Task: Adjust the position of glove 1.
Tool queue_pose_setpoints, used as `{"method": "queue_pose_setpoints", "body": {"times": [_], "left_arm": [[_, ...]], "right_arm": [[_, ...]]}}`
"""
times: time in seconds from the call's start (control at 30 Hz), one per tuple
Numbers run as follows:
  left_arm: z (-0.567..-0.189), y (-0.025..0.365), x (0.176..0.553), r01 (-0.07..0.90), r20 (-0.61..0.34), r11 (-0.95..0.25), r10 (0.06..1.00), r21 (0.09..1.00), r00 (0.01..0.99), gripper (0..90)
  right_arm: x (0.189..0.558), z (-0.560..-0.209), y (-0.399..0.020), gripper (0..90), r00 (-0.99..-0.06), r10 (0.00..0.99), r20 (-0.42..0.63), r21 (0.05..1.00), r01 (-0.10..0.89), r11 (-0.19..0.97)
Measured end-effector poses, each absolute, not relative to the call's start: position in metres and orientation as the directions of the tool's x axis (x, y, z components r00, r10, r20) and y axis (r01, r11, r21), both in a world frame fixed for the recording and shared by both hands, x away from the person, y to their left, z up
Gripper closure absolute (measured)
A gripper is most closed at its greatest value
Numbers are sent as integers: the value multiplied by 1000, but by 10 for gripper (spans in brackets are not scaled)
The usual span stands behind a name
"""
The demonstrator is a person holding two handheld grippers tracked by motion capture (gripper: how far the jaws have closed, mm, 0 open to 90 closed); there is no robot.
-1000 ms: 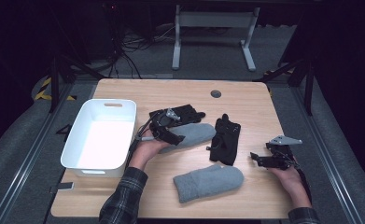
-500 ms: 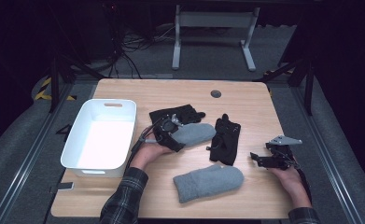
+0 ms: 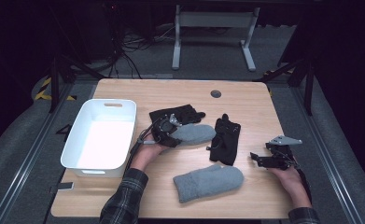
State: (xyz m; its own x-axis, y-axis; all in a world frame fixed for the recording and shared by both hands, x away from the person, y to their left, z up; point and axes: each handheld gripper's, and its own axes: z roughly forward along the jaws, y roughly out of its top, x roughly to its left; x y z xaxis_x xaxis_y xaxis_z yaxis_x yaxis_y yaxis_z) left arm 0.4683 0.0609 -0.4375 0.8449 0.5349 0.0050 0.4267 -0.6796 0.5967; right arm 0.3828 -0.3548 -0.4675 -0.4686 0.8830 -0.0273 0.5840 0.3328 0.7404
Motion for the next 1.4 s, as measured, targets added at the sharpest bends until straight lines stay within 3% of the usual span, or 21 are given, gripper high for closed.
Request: {"method": "queue_pose_setpoints", "body": {"times": [0.23,0.77,1.4], "left_arm": [[-426,65,463,458,-47,-628,558,629,828,649],[-385,62,408,437,-108,-586,510,683,853,648],[-396,16,339,399,-119,-661,427,636,896,645]], "right_arm": [[383,-468,-355,163,-468,883,-28,741,583,333],[383,-468,-355,163,-468,883,-28,741,583,332],[383,-468,-355,163,-468,883,-27,741,584,332]]}}
